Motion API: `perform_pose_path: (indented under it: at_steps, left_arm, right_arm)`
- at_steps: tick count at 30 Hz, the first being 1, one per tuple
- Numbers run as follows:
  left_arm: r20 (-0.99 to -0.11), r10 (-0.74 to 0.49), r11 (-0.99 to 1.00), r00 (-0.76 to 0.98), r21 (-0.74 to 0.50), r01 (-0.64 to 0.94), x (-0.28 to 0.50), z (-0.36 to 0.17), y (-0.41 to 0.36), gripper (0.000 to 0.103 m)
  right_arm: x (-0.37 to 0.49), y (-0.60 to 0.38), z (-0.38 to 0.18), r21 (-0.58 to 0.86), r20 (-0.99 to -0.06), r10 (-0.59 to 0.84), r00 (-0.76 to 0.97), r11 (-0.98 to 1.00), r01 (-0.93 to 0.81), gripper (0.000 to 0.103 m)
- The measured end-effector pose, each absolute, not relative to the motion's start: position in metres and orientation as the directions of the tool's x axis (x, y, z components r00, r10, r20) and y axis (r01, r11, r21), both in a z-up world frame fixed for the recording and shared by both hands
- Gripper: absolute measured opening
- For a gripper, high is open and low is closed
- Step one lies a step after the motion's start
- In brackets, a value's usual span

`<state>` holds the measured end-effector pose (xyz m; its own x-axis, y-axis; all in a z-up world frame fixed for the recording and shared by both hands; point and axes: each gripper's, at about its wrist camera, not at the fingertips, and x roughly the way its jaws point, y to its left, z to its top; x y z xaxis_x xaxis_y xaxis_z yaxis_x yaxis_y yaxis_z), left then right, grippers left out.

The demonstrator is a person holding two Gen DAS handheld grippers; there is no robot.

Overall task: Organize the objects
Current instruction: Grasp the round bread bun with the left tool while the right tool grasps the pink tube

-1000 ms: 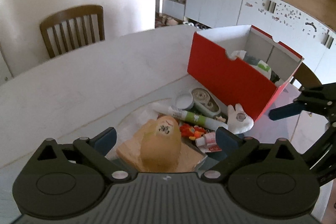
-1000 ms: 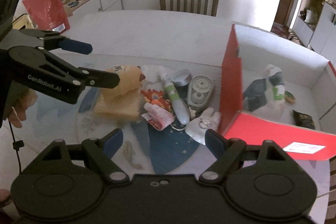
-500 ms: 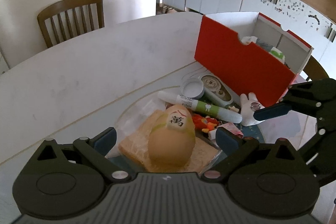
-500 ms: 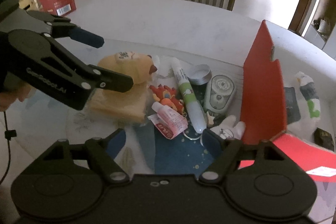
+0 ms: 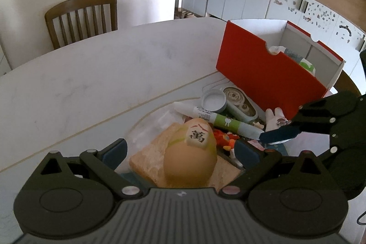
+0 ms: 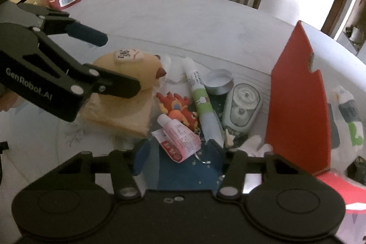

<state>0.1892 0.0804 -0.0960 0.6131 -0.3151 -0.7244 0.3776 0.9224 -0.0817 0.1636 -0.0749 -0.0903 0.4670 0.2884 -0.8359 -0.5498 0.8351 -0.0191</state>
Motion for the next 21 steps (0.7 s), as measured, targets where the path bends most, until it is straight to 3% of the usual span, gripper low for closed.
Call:
perform_pose_path:
  at_steps: [5, 7, 11, 17, 21]
  left_arm:
    - [-0.73, -0.336, 0.914, 0.595, -0.099, 0.394, 0.188, -0.096, 0.078, 0.09]
    - [-0.737, -0.343, 0.908, 0.582, -0.102, 0.406, 0.188, -0.097, 0.075, 0.066]
    - [-0.753, -0.328, 0.91, 0.571, -0.089, 0.405, 0.188, -0.1, 0.071, 0.048]
    - [-0.751, -0.315, 0.915, 0.581, -0.077, 0.397, 0.183, -0.098, 0.07, 0.045]
    - [-0.753, -0.312, 0.919, 0.579, -0.085, 0.385, 0.179, -0.096, 0.071, 0.044]
  right_arm:
    - [0.164, -0.073, -0.092, -0.033, -0.839, 0.282, 0.465, 0.827, -0.562, 0.039]
    - [0.165, -0.073, -0.093, -0.026, -0.84, 0.284, 0.463, 0.83, -0.557, 0.038]
    - [0.165, -0.074, -0.091, -0.03, -0.835, 0.287, 0.469, 0.828, -0.56, 0.037]
    - [0.16, -0.078, -0.083, -0.018, -0.82, 0.302, 0.486, 0.835, -0.55, 0.033]
    - [0.157, -0.081, -0.078, -0.019, -0.814, 0.307, 0.494, 0.835, -0.55, 0.024]
